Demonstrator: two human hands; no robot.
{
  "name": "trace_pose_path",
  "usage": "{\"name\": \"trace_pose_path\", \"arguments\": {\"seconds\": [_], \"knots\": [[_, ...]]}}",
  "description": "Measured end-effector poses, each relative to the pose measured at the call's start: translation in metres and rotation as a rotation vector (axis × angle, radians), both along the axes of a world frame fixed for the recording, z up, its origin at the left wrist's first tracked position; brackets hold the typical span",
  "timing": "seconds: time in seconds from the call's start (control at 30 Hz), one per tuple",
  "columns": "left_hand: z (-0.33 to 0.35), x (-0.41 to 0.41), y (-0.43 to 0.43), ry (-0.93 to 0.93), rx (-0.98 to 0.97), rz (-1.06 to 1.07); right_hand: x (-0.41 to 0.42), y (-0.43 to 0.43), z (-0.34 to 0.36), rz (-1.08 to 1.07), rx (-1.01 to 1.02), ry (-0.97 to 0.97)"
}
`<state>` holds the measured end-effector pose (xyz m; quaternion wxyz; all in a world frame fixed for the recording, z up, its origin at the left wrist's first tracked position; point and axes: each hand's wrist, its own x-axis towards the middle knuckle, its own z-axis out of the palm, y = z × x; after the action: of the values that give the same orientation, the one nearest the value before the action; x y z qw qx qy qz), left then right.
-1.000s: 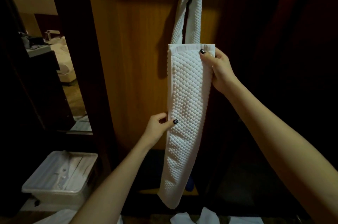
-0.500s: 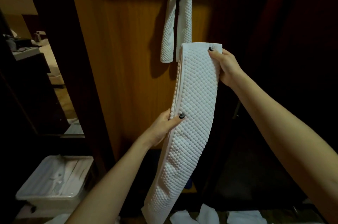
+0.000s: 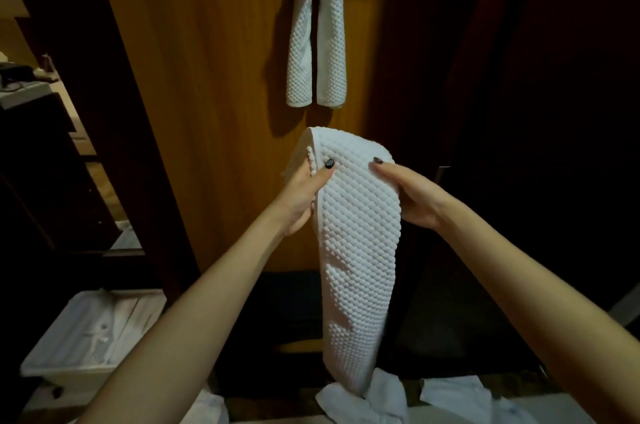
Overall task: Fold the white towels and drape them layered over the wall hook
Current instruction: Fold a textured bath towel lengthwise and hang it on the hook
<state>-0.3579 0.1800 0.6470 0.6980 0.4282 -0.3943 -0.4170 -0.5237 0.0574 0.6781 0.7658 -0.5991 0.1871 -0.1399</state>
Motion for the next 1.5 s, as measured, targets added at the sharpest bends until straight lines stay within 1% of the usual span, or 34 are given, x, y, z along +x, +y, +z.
{"name": "trace_pose_path", "arguments": {"seconds": [0.1,0.23,0.33,0.43,0.47,0.53,0.63,0.7,0.8,0.87,0.9,1.0,1.03,1.1,1.17,1.23,1.33,1.4,1.5], "knots": [[0.006,-0.009,-0.006,-0.105,0.005,0.028,-0.001,-0.003,0.008,-0.054,-0.164,-0.056],[0.005,-0.011,-0.008,-0.255,0.014,0.093,-0.001,-0.009,0.024,-0.181,-0.269,-0.103],[-0.02,-0.016,-0.006,-0.313,0.038,0.2,0.003,-0.009,0.035,-0.235,-0.301,-0.155],[-0.051,-0.026,-0.001,-0.307,-0.006,0.382,0.008,-0.008,0.044,-0.286,-0.294,-0.209],[-0.059,-0.028,0.001,-0.33,-0.016,0.42,0.008,-0.008,0.045,-0.3,-0.286,-0.222],[-0.068,-0.029,0.005,-0.43,0.033,0.448,0.008,-0.009,0.046,-0.32,-0.262,-0.235],[-0.071,-0.028,0.006,-0.513,0.188,0.328,0.005,-0.011,0.046,-0.309,-0.216,-0.237],[-0.067,-0.028,0.005,-0.496,0.26,0.279,0.004,-0.012,0.046,-0.291,-0.204,-0.224],[-0.062,-0.026,0.005,-0.511,0.19,0.27,0.004,-0.013,0.043,-0.289,-0.187,-0.205],[-0.061,-0.022,0.005,-0.544,0.204,0.253,0.005,-0.012,0.045,-0.292,-0.182,-0.199],[-0.061,-0.021,0.007,-0.562,0.202,0.275,0.006,-0.011,0.046,-0.29,-0.181,-0.198],[-0.06,-0.017,0.013,-0.58,0.033,0.428,0.006,-0.011,0.05,-0.288,-0.193,-0.192],[-0.059,-0.015,0.014,-0.575,0.009,0.447,0.007,-0.011,0.051,-0.29,-0.202,-0.194],[-0.056,-0.017,0.018,-0.581,0.031,0.373,0.008,-0.01,0.054,-0.296,-0.204,-0.209],[-0.058,-0.018,0.018,-0.593,0.106,0.264,0.01,-0.007,0.056,-0.298,-0.198,-0.224],[-0.062,-0.019,0.019,-0.574,0.127,0.205,0.012,-0.006,0.058,-0.298,-0.206,-0.227],[-0.063,-0.016,0.02,-0.482,0.152,0.155,0.012,-0.006,0.06,-0.305,-0.207,-0.223],[-0.061,-0.014,0.024,-0.407,0.123,0.132,0.011,-0.008,0.062,-0.302,-0.22,-0.219],[-0.058,-0.01,0.025,-0.384,0.116,0.117,0.01,-0.011,0.065,-0.286,-0.243,-0.22]]}}
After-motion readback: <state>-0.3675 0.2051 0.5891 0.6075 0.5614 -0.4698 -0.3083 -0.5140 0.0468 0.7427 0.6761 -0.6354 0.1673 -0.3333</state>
